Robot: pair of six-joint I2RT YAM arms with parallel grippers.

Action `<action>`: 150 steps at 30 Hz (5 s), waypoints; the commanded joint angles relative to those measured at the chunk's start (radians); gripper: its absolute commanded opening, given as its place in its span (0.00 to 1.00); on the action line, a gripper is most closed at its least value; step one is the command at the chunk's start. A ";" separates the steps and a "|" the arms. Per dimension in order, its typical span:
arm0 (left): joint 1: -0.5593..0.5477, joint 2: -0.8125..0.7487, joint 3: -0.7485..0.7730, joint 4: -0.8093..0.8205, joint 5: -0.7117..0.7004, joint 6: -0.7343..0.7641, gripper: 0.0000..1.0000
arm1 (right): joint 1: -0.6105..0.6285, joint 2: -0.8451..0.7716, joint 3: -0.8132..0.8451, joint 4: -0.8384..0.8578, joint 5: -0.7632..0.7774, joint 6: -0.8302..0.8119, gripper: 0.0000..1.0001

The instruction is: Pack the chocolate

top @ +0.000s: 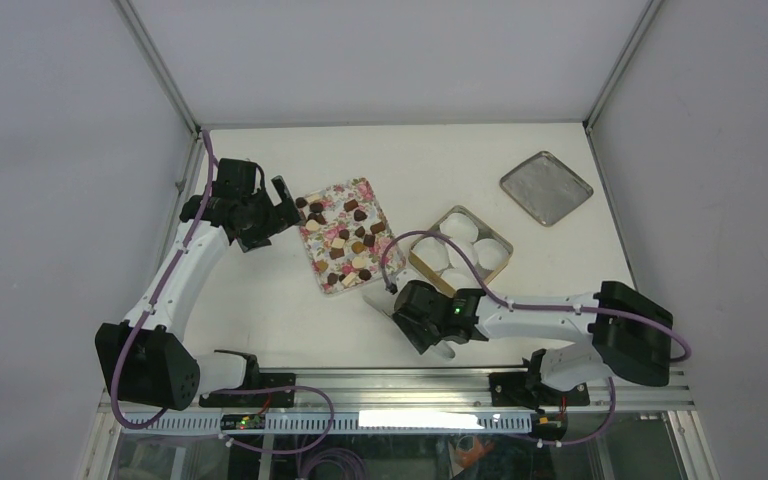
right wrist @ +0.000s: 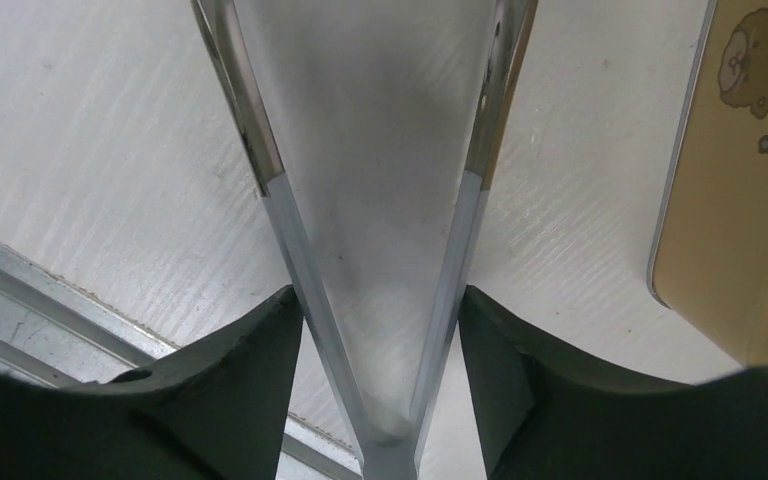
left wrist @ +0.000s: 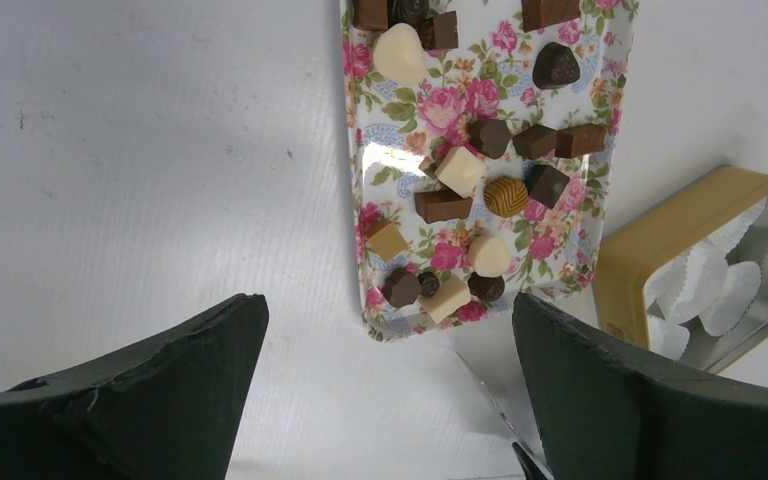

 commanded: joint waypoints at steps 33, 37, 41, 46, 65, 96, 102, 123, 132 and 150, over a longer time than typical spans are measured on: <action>0.003 -0.022 0.020 0.030 0.034 -0.007 0.99 | 0.092 -0.089 -0.227 0.378 0.191 0.100 0.76; 0.004 -0.027 0.015 0.030 0.034 -0.009 0.99 | 0.120 -0.085 -0.218 0.346 0.207 0.134 0.77; 0.004 -0.032 0.016 0.032 0.040 -0.006 0.99 | 0.165 -0.082 -0.230 0.333 0.256 0.185 0.75; 0.004 -0.022 0.024 0.036 0.046 -0.006 0.99 | 0.191 -0.056 -0.218 0.329 0.299 0.192 0.36; 0.004 -0.016 0.032 0.044 0.014 0.013 0.99 | -0.057 -0.237 0.411 -0.320 0.190 -0.004 0.00; 0.004 -0.059 0.002 0.037 -0.041 0.040 0.99 | -0.322 0.592 1.090 -0.691 -0.178 -0.122 0.29; 0.004 -0.066 -0.003 0.036 -0.049 0.044 0.99 | -0.325 0.639 1.131 -0.694 -0.187 -0.111 0.38; 0.004 -0.069 -0.008 0.036 -0.055 0.043 0.99 | -0.330 0.702 1.168 -0.672 -0.152 -0.101 0.44; 0.004 -0.072 -0.007 0.036 -0.060 0.043 0.99 | -0.330 0.651 1.125 -0.659 -0.153 -0.095 0.00; 0.004 -0.061 0.000 0.036 -0.059 0.048 0.99 | -0.360 0.346 0.975 -0.671 -0.171 -0.067 0.00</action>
